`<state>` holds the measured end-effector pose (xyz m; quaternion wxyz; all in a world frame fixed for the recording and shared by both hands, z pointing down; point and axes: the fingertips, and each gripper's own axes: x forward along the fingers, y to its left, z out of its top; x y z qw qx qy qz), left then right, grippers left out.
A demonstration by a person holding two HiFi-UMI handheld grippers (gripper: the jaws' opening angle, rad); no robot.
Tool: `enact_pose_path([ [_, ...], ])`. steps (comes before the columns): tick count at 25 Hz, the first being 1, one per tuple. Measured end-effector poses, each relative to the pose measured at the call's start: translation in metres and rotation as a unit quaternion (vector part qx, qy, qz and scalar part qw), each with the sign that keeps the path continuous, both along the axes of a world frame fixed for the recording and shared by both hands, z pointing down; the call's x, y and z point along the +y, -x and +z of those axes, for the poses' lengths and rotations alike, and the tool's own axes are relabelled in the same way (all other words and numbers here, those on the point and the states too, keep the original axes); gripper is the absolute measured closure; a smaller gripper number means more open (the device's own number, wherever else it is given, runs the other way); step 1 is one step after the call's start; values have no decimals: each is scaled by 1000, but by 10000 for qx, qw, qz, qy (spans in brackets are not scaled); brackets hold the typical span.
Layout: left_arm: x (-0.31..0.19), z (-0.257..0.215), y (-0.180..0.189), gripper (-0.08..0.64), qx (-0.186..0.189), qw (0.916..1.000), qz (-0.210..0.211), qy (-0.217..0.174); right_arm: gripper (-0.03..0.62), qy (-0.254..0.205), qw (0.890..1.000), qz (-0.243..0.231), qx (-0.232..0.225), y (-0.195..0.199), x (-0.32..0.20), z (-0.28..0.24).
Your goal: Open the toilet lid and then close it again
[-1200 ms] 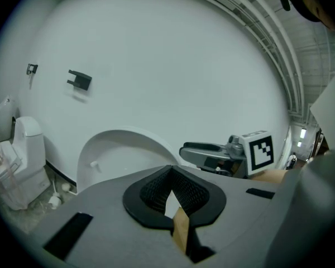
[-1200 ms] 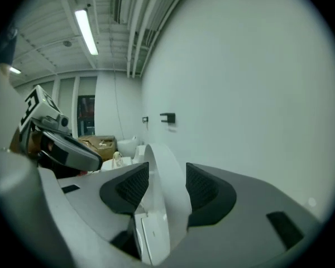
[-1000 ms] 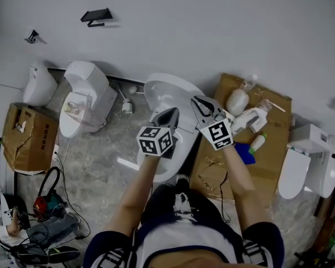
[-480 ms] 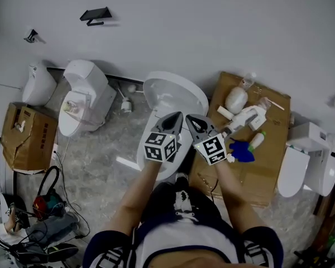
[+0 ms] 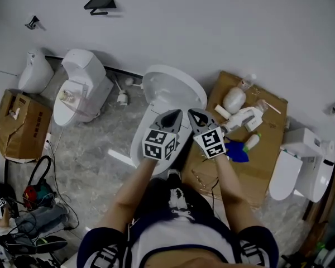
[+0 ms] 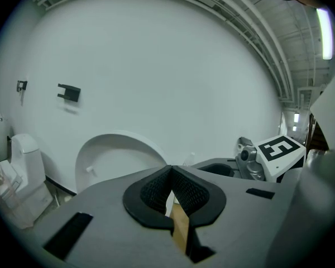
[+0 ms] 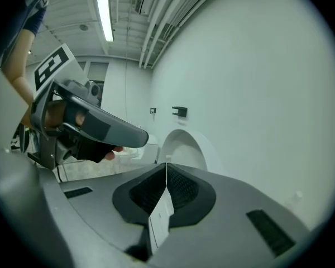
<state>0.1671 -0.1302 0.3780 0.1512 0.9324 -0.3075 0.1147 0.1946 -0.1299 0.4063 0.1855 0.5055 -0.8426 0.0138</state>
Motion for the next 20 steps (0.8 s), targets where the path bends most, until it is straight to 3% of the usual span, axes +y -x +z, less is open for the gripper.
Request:
enact_pose_path([
  [3, 1, 2, 3, 554, -49, 10000, -30, -10, 583, 19, 9990, 370, 243, -16, -10, 2],
  [11, -3, 6, 5, 554, -14, 9995, -258, 187, 580, 63, 9938, 1045, 371, -53, -38, 0],
  [12, -3, 6, 4, 554, -17, 9994, -270, 194, 571, 107, 9935, 1066, 372, -54, -40, 3],
  [14, -2, 6, 3, 554, -7, 9994, -259, 213, 470, 275, 9935, 1060, 302, -57, -46, 9],
  [20, 0, 11, 1, 554, 59, 9991, -244, 343, 448, 565, 9939, 812, 484, -65, -66, 16],
])
